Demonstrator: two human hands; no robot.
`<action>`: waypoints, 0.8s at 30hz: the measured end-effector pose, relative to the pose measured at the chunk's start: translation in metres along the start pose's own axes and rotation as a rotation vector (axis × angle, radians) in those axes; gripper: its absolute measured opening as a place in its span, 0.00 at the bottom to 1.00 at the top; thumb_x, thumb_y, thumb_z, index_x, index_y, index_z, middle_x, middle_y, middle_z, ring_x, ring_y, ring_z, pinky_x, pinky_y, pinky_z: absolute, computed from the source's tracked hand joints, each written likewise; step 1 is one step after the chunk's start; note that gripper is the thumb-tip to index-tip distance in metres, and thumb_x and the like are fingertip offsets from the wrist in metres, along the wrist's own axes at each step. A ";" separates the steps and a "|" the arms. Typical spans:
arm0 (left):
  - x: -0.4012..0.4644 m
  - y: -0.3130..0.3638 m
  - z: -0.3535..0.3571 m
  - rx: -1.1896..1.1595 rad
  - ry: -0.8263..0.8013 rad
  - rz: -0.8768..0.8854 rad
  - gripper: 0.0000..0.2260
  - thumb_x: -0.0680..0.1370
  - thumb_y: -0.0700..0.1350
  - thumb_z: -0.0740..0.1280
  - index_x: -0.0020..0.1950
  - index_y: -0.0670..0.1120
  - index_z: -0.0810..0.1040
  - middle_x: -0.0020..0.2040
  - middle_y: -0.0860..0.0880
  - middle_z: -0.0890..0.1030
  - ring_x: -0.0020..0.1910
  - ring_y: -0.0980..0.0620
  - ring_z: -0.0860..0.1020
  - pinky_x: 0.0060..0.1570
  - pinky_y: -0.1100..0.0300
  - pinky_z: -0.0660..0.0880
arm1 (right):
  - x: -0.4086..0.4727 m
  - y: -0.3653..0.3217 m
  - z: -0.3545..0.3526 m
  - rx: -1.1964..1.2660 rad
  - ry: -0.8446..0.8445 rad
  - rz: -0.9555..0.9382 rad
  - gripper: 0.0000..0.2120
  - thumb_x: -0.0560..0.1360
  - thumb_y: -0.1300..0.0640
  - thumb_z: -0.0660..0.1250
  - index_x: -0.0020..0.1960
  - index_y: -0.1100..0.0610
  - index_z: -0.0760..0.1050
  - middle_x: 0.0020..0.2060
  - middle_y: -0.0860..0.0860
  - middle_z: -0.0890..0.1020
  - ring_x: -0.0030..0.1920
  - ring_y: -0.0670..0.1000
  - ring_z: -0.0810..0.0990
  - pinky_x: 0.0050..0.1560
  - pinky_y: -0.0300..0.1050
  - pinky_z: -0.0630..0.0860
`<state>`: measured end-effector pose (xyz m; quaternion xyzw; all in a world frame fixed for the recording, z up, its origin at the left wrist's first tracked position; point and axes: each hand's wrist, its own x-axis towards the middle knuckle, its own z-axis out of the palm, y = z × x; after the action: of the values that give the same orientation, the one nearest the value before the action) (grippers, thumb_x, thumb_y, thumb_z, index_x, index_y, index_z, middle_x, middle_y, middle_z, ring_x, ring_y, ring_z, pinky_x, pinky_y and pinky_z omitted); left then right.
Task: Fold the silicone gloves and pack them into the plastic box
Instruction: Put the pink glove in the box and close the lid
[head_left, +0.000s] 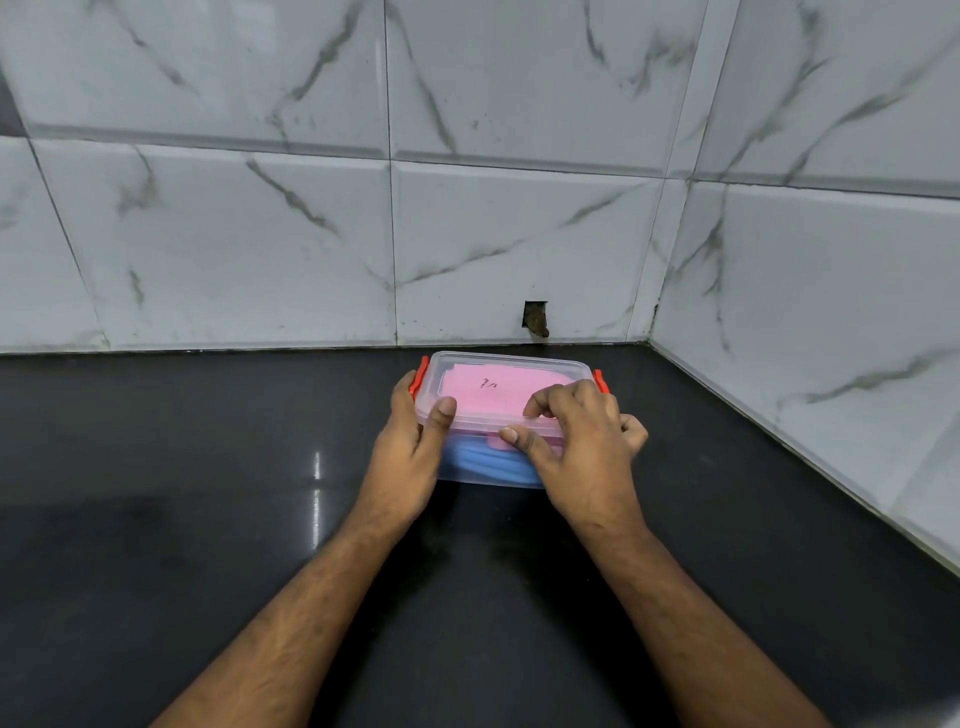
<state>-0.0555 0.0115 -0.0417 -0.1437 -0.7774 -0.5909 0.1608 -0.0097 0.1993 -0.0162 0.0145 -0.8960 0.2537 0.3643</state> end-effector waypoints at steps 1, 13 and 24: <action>-0.001 -0.001 0.003 0.038 -0.025 0.003 0.33 0.82 0.65 0.57 0.82 0.51 0.57 0.72 0.56 0.75 0.63 0.67 0.75 0.57 0.83 0.64 | 0.000 -0.001 0.000 -0.010 -0.001 0.002 0.13 0.73 0.36 0.72 0.51 0.41 0.77 0.51 0.38 0.72 0.54 0.39 0.65 0.58 0.44 0.52; -0.010 0.001 0.034 0.682 -0.384 0.297 0.36 0.83 0.65 0.51 0.78 0.62 0.25 0.85 0.44 0.41 0.84 0.43 0.43 0.80 0.43 0.59 | -0.011 -0.018 -0.010 -0.402 0.027 0.003 0.18 0.73 0.57 0.75 0.62 0.50 0.81 0.55 0.53 0.80 0.55 0.57 0.77 0.52 0.53 0.67; -0.007 0.031 0.131 0.567 -0.478 0.510 0.39 0.84 0.56 0.62 0.80 0.67 0.33 0.86 0.44 0.49 0.84 0.46 0.54 0.75 0.49 0.67 | -0.030 0.049 -0.066 -0.458 0.061 0.197 0.32 0.70 0.64 0.74 0.72 0.48 0.74 0.63 0.53 0.76 0.64 0.57 0.72 0.60 0.54 0.65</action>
<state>-0.0465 0.1461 -0.0504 -0.4136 -0.8635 -0.2463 0.1504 0.0446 0.2679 -0.0172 -0.1633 -0.9158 0.0784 0.3583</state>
